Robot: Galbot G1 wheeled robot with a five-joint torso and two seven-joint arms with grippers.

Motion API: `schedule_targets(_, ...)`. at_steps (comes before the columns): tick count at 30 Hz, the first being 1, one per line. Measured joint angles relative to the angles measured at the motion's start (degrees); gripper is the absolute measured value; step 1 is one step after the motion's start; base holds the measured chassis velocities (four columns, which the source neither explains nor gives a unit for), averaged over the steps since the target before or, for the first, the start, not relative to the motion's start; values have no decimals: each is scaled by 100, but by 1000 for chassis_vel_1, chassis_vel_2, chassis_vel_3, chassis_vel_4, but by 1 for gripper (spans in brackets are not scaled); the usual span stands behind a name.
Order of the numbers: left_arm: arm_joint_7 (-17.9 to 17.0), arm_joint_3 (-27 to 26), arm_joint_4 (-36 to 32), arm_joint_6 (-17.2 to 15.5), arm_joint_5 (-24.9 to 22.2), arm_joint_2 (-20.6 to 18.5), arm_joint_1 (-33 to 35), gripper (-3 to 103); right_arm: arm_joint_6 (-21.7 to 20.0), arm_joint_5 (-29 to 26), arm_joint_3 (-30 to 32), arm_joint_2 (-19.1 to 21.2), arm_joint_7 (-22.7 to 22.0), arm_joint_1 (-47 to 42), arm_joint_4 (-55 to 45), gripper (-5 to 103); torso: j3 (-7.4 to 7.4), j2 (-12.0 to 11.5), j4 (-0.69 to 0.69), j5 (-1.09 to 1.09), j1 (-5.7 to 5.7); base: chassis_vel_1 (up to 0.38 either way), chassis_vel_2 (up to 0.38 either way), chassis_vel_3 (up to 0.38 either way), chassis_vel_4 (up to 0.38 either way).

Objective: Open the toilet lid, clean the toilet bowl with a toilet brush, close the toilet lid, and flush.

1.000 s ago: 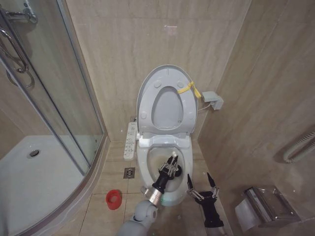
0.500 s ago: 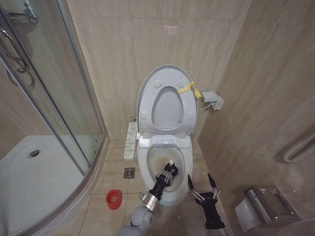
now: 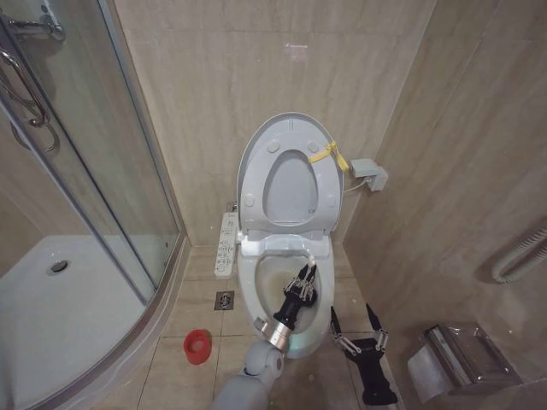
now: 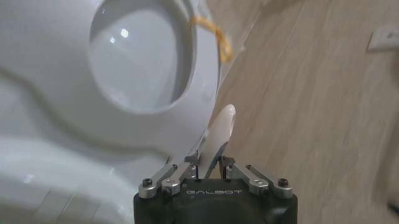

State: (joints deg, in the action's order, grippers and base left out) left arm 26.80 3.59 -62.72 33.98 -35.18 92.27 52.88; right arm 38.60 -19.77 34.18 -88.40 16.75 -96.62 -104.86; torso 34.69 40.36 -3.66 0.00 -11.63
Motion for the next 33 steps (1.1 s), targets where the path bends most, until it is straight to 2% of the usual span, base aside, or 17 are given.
schedule_targets(5,150,-69,619,130,151,0,-35,20,0,-6,-9,-15,0,55,32,100,-1,0,0,-1,0,0,0,0,0)
schedule_targets(10,138,-169,584,141,176,-169,-2,20,1,13,-58,-55,9,112,107,100,0,1,-2,-2,0,0,0,0,0)
schedule_targets(17,-284,-547,312,95,190,-718,12,20,5,66,-107,-79,38,138,156,100,1,0,-2,0,-1,0,0,0,0)
schedule_targets(21,-405,-676,385,48,184,-868,-3,19,9,81,-112,-82,44,128,153,100,1,0,0,-1,-1,0,0,0,0)
schedule_targets(28,-470,-675,419,-77,180,-846,30,18,19,113,-121,-102,61,80,111,100,1,0,0,1,-1,0,0,0,0)
schedule_targets(33,-321,-434,345,17,181,-577,93,18,40,117,-108,-107,69,20,75,100,0,0,2,2,0,0,0,0,0)
